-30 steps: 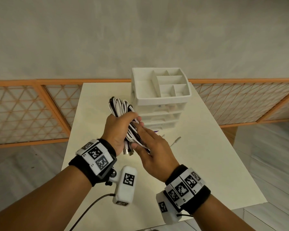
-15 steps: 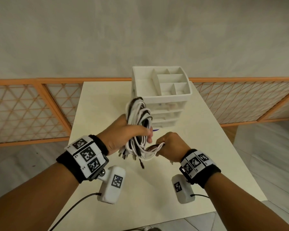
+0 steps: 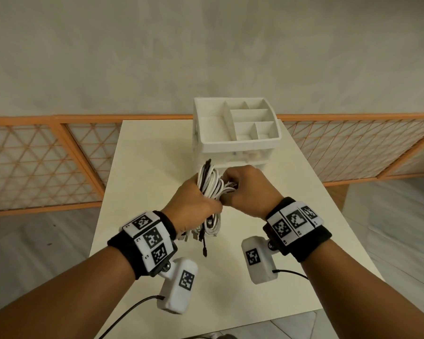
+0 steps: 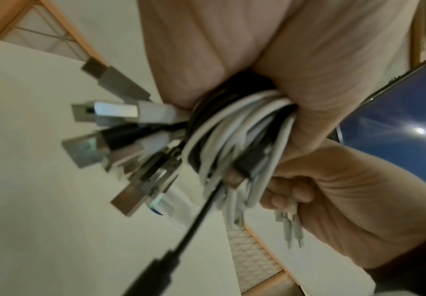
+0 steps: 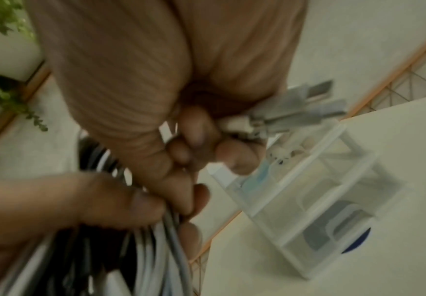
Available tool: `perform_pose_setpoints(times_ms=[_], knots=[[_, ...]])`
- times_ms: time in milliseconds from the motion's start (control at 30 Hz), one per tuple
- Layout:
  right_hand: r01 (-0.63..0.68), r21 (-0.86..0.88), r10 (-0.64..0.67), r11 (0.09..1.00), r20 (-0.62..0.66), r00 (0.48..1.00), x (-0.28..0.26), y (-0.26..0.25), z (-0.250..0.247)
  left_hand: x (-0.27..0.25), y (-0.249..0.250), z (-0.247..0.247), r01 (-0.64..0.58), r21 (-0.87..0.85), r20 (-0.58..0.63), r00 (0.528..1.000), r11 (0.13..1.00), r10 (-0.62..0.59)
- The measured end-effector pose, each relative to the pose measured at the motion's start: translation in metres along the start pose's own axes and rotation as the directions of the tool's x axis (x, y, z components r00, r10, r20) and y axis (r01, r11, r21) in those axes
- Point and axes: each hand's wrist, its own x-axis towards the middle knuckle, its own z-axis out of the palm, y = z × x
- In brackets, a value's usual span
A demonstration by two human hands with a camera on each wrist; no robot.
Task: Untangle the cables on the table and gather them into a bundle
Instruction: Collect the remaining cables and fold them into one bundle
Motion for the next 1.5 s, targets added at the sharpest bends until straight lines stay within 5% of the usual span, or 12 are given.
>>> perform_pose_setpoints(times_ms=[167,333,467,667,867,1200,1333,1500], knots=[[-0.067,0.249,0.049,0.966,0.076,0.996,-0.015,0.009,-0.018,0.007,-0.005,-0.016,0.02,-0.188,-0.212,0.975,0.982,-0.061],[-0.059,0.35,0.031,0.935,0.087,0.996,-0.027,0.005,-0.009,0.014,-0.007,-0.018,0.013,-0.259,-0.221,0.973,0.966,-0.072],[-0.104,0.664,0.132,0.74,0.007,0.991,-0.03,-0.006,0.012,0.014,-0.002,-0.009,-0.078,-0.206,-0.189,0.981,0.975,0.038],[-0.065,0.838,0.233,0.542,-0.075,0.97,-0.026,-0.01,0.004,0.008,0.004,-0.014,-0.126,-0.146,-0.068,0.991,0.981,0.118],[0.038,0.817,0.187,0.576,-0.177,0.966,-0.024,-0.014,0.006,0.0,0.014,-0.017,-0.19,-0.188,0.037,0.979,0.964,0.2],[0.033,0.853,0.21,0.52,-0.165,0.964,-0.026,-0.017,0.013,0.015,0.007,-0.009,-0.157,-0.005,-0.116,0.981,0.988,0.155],[-0.015,0.935,0.148,0.353,-0.04,0.988,-0.028,-0.016,0.014,0.014,0.012,-0.008,-0.136,-0.081,0.011,0.99,0.987,0.138],[0.022,0.903,0.107,0.429,-0.074,0.992,-0.026,-0.011,0.019,0.008,0.018,-0.013,-0.115,-0.228,0.139,0.979,0.967,0.149]])
